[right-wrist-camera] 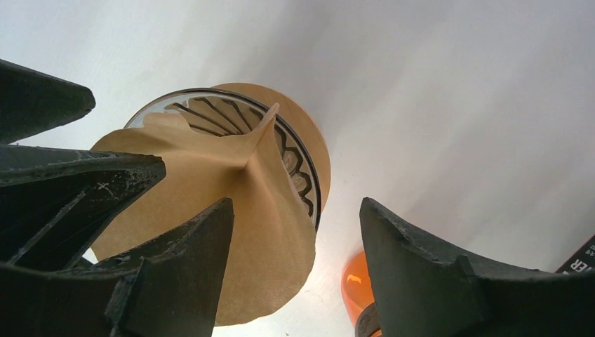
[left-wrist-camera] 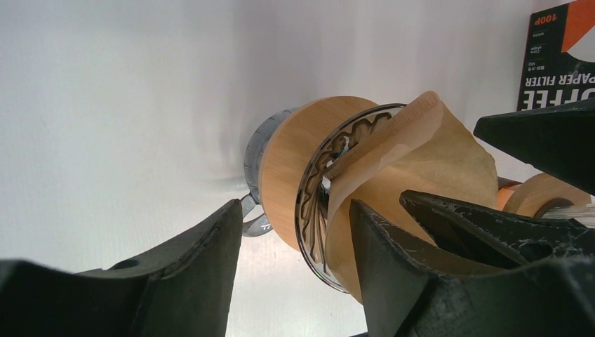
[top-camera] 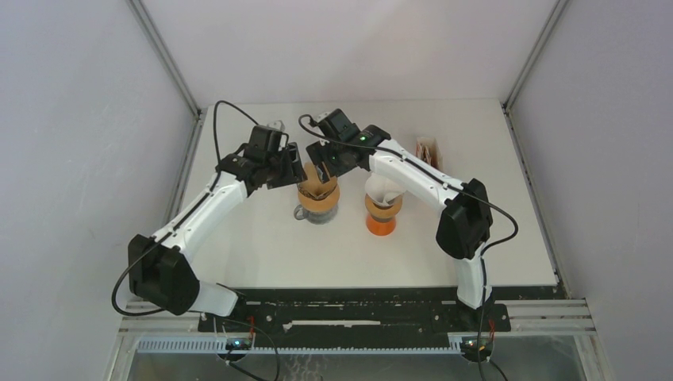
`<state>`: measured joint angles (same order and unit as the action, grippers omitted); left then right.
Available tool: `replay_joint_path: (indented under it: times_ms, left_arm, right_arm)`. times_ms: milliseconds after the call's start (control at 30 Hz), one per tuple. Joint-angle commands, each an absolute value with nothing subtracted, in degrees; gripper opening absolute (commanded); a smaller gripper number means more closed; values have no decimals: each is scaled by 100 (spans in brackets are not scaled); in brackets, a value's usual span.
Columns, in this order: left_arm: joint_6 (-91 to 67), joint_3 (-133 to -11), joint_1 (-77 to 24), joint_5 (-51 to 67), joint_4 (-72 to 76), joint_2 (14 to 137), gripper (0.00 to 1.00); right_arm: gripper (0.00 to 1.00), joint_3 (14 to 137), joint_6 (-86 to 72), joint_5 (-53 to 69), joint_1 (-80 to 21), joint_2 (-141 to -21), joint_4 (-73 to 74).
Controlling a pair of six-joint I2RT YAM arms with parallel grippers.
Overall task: Place the coffee filter in the dripper
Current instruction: Place the coffee filter in the coffee dripper.
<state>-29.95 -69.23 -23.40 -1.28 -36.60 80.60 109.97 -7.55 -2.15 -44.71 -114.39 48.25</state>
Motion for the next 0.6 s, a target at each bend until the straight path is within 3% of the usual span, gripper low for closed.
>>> replay_joint_path:
  times_ms: [0, 567]
  left_arm:
    - [-2995, -7198, -2354, -35, -3560, 7803, 63]
    - [-2947, -6998, -2313, -243, -3596, 7830, 63]
  right_arm:
    - [75, 11083, -677, -282, -4465, -11019, 4779]
    - [75, 11029, -633, -746, -4447, -11226, 4791]
